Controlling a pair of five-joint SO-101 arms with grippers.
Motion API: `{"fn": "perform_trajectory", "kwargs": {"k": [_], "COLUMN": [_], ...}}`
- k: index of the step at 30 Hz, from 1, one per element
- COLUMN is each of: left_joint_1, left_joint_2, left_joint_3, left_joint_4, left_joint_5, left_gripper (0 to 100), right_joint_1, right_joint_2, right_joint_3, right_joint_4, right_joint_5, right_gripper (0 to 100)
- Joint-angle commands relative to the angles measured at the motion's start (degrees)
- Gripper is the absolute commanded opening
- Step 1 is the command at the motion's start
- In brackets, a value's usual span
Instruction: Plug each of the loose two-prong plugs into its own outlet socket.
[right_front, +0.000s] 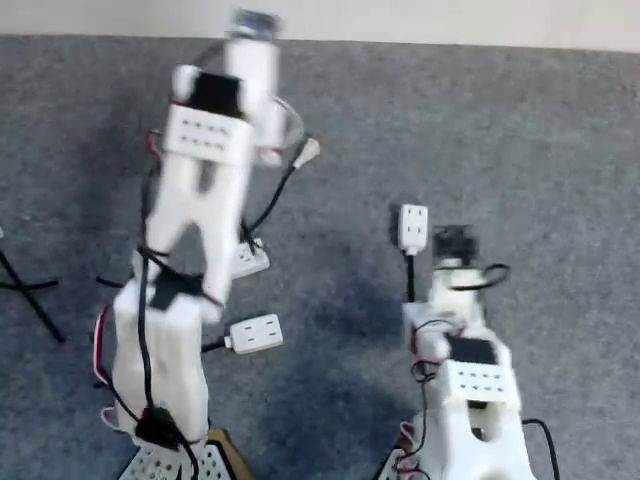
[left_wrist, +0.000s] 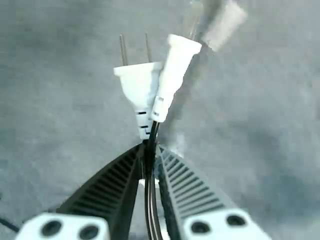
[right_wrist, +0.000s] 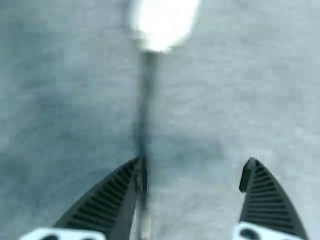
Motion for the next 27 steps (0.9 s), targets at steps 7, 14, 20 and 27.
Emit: {"fn": "perform_trajectory", "kwargs": {"k": [7, 14, 20, 27], "left_joint_1": [24.6, 26.9, 23.3, 8.4], "left_joint_2": [-18.3, -10.0, -14.5, -22.8], "left_joint_3": [18.5, 21.2, 20.9, 21.1], "left_joint_4": [-1.4, -8.4, -8.8, -8.9], "left_joint_5": [-0.5, 5.5, 5.5, 9.1], "left_gripper": [0, 21, 33, 27], "right_joint_1": [11.8, 11.7, 11.6, 8.7], "right_joint_2": [-20.0, -25.8, -21.8, -13.1], "right_joint_3": [-12.4, -12.0, -9.8, -9.9], "right_joint_4": [26.1, 32.7, 30.7, 27.0], "right_joint_5": [8.3, 10.7, 13.4, 13.4], "right_gripper": [29.3, 29.3, 29.3, 29.3]}}
